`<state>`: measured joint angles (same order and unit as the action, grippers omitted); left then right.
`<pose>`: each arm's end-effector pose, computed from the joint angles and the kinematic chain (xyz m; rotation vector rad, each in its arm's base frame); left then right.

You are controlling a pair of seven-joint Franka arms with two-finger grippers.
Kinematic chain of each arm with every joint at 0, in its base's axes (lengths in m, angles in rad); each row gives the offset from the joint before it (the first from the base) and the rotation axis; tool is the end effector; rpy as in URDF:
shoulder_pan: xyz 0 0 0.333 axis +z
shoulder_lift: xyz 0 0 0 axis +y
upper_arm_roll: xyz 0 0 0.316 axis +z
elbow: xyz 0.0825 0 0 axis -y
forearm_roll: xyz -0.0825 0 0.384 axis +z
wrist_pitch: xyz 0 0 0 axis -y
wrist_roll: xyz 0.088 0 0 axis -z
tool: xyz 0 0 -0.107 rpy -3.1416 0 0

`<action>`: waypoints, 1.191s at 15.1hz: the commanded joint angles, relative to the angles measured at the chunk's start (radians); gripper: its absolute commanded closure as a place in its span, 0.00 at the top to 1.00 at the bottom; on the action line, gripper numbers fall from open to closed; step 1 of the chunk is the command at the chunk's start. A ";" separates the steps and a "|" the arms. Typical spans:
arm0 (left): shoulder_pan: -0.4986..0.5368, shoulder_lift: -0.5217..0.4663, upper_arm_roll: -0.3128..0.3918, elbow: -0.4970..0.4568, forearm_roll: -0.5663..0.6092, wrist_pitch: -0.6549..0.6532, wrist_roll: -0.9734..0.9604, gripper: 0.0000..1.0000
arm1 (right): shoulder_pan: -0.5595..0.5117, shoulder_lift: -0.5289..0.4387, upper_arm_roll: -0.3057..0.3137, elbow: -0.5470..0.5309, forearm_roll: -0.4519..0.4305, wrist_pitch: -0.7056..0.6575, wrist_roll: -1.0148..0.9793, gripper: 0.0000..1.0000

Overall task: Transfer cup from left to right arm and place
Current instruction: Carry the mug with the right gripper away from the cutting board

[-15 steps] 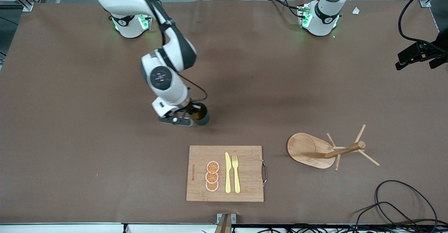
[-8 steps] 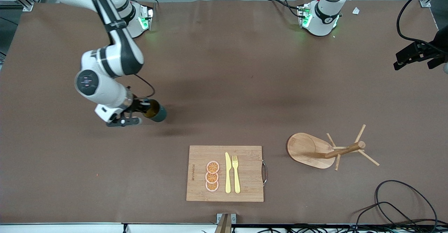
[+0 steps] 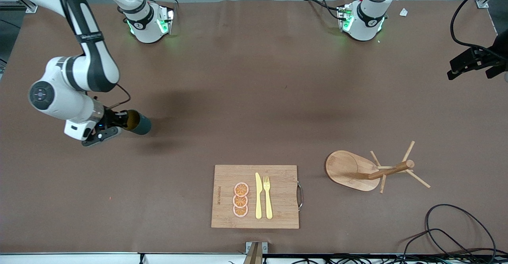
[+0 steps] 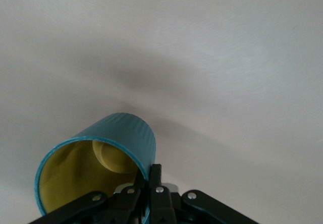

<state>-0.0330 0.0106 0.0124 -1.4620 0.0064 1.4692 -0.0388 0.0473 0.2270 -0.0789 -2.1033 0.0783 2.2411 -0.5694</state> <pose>0.5474 -0.0106 0.6606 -3.1349 -0.0295 0.0050 0.5648 -0.0149 0.3037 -2.9831 -0.7422 0.1105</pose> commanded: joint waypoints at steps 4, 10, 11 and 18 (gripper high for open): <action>-0.004 -0.017 -0.002 -0.009 0.001 0.003 0.001 1.00 | -0.115 0.046 0.022 -0.032 -0.012 0.149 -0.423 0.00; -0.008 -0.004 -0.003 -0.011 0.000 0.005 0.000 1.00 | -0.139 0.106 0.021 -0.029 -0.012 0.212 -0.566 0.00; -0.010 -0.003 -0.003 -0.011 0.000 0.007 0.000 1.00 | -0.139 0.106 0.021 -0.029 -0.014 0.210 -0.567 0.00; -0.007 -0.011 -0.063 -0.032 0.003 0.026 0.000 1.00 | -0.162 0.106 0.013 -0.027 -0.018 0.196 -0.555 0.00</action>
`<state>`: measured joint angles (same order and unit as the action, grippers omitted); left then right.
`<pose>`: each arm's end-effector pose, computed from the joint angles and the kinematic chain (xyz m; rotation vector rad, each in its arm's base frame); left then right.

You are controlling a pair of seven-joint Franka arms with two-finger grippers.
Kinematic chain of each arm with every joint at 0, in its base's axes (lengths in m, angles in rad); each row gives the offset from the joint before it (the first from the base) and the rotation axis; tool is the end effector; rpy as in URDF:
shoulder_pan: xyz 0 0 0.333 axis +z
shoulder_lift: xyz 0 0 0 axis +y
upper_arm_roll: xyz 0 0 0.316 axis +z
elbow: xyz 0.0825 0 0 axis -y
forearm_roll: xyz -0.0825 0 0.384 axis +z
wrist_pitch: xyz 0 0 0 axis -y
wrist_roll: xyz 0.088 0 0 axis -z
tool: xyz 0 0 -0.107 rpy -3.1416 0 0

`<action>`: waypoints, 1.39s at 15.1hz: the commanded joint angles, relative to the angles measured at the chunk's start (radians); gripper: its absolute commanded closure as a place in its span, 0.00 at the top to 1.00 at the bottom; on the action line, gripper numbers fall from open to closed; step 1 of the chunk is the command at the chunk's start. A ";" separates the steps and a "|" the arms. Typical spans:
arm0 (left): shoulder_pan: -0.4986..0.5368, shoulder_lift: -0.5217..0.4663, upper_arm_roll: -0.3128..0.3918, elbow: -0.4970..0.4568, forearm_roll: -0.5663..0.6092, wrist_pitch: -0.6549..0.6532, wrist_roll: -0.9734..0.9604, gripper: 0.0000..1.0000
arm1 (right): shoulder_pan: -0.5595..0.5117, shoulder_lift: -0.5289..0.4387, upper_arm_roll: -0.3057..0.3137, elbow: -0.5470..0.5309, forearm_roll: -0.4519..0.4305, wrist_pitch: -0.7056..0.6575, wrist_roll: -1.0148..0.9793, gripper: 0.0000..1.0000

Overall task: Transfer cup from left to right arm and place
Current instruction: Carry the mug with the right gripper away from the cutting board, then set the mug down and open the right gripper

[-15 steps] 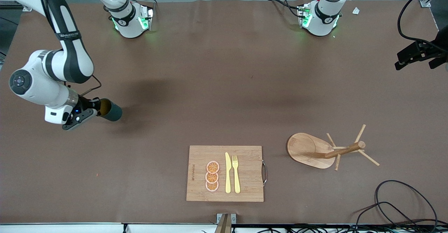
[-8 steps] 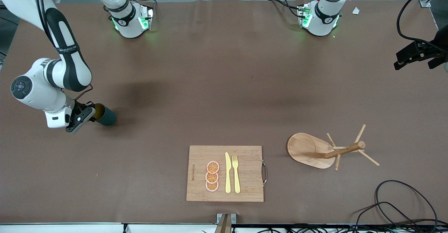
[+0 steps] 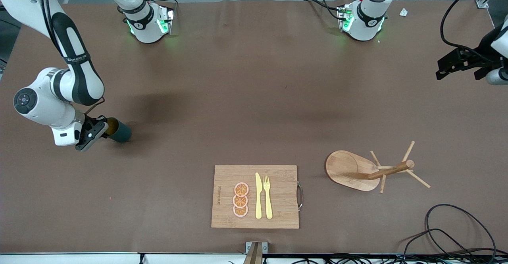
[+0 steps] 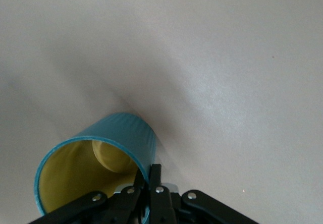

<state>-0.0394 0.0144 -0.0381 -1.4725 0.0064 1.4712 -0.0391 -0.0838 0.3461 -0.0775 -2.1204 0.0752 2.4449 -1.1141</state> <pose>0.5475 -0.0416 0.6538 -3.1342 0.0593 0.0240 0.5676 -0.0919 0.2458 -2.8034 -1.3524 0.0051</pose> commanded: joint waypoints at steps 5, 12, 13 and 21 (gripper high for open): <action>0.006 -0.024 -0.040 -0.055 0.003 0.066 -0.004 1.00 | -0.034 -0.013 0.008 -0.009 -0.032 -0.009 -0.009 0.00; 0.006 -0.047 -0.040 -0.071 0.001 0.061 -0.004 1.00 | -0.045 -0.013 0.007 -0.001 -0.032 -0.021 0.005 1.00; 0.006 -0.045 -0.040 -0.068 0.001 0.061 -0.004 1.00 | -0.048 -0.013 0.007 0.011 -0.032 -0.046 0.020 1.00; -0.002 -0.024 -0.061 -0.057 0.057 0.101 -0.008 1.00 | -0.034 -0.054 0.012 0.209 -0.031 -0.447 0.276 1.00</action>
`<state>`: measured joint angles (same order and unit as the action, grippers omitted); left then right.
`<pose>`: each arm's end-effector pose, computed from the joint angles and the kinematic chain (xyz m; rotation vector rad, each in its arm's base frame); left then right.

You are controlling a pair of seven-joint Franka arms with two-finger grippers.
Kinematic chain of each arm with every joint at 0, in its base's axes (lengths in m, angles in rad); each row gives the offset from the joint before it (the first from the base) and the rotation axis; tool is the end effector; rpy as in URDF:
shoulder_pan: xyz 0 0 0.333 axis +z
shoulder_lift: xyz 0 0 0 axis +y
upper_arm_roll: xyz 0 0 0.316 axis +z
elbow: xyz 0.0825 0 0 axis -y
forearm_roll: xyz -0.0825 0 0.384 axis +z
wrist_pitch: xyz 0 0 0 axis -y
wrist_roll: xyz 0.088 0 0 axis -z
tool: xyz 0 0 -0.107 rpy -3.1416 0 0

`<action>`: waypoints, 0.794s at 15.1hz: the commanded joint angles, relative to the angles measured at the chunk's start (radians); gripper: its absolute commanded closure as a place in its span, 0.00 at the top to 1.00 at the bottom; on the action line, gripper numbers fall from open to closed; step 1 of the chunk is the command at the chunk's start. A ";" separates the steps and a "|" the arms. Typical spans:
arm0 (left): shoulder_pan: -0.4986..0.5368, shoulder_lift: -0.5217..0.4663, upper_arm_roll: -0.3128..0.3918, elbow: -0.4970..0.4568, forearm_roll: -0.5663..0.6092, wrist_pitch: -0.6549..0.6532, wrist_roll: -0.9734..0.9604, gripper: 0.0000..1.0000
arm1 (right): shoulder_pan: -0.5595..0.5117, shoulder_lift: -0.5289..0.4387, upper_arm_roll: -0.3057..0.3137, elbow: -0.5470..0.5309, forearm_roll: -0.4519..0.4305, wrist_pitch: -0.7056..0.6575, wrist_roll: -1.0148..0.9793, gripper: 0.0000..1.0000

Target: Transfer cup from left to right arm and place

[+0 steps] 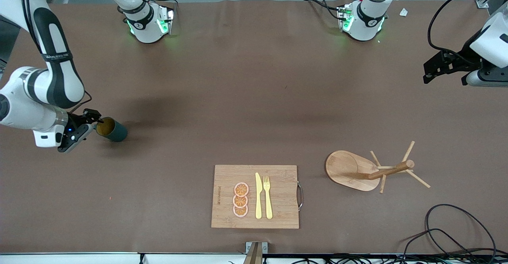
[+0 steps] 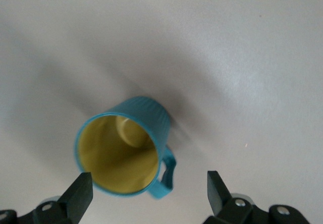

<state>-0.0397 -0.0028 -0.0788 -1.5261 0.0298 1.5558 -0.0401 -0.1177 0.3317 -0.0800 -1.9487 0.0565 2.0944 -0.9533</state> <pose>0.5492 -0.0622 0.6458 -3.1115 0.1206 -0.0541 0.5821 -0.1121 0.2965 -2.8209 -1.0694 0.2179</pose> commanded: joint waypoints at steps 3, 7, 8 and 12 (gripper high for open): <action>0.000 -0.014 -0.029 -0.003 0.028 -0.005 -0.018 1.00 | 0.050 -0.132 0.019 0.051 -0.012 -0.195 0.409 1.00; 0.001 -0.022 -0.030 0.007 -0.004 -0.034 -0.032 1.00 | 0.165 -0.247 0.019 0.057 -0.012 -0.299 0.804 1.00; 0.001 -0.022 -0.030 0.014 -0.004 -0.040 -0.033 1.00 | 0.171 -0.264 0.019 0.076 -0.012 -0.325 0.847 1.00; 0.007 -0.022 -0.027 0.030 -0.034 -0.062 -0.033 1.00 | 0.175 -0.258 0.020 0.270 -0.007 -0.528 0.952 1.00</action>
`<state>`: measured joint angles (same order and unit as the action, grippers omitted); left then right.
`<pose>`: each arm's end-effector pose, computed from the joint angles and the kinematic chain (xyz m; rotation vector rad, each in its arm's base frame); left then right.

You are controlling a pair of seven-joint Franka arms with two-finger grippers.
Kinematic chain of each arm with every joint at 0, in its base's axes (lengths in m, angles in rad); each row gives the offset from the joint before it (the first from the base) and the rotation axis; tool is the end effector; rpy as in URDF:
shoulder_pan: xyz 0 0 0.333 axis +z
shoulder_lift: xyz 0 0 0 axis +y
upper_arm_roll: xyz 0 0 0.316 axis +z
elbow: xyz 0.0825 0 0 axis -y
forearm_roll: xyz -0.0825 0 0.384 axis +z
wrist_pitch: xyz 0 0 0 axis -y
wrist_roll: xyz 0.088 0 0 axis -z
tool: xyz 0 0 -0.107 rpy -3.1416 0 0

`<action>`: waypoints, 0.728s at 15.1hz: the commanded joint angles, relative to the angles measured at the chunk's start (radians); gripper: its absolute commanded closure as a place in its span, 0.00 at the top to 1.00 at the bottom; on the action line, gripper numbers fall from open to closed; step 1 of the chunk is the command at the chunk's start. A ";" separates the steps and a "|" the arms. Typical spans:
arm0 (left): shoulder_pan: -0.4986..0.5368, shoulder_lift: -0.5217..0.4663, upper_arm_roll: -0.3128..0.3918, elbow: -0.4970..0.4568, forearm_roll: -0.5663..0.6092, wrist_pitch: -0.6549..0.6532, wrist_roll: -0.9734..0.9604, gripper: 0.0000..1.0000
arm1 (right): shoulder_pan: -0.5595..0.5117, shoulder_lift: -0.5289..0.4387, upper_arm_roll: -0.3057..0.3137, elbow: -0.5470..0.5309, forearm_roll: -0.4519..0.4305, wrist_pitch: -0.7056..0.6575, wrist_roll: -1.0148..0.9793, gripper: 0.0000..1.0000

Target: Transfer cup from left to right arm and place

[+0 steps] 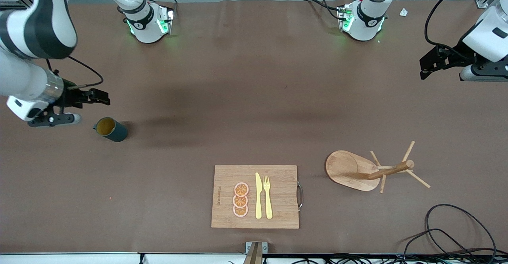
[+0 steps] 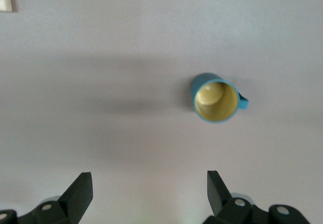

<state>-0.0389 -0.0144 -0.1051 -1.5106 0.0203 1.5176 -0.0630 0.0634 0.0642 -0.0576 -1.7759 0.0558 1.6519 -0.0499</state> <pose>0.5396 -0.0764 0.6559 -3.1195 0.1244 -0.0366 0.5611 0.0095 0.4990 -3.0719 -0.0702 0.2880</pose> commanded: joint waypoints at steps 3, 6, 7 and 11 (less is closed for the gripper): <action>0.005 -0.018 -0.001 0.013 -0.019 -0.066 -0.012 1.00 | -0.016 0.014 -0.007 0.212 -0.008 -0.150 0.050 1.00; 0.007 -0.021 -0.001 0.012 -0.020 -0.076 -0.012 1.00 | -0.040 0.016 -0.011 0.278 -0.013 -0.202 0.048 1.00; 0.007 -0.024 -0.001 0.010 -0.020 -0.089 -0.017 1.00 | -0.050 0.017 -0.011 0.288 -0.013 -0.220 0.048 1.00; 0.016 -0.049 0.010 0.007 -0.020 -0.105 -0.005 1.00 | -0.071 0.019 -0.013 0.299 -0.045 -0.227 0.038 1.00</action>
<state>-0.0347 -0.0325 -0.0980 -1.4987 0.0123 1.4338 -0.0722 0.0084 0.0644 -0.0788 -1.5021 0.0306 1.4419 -0.0137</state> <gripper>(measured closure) 0.000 0.000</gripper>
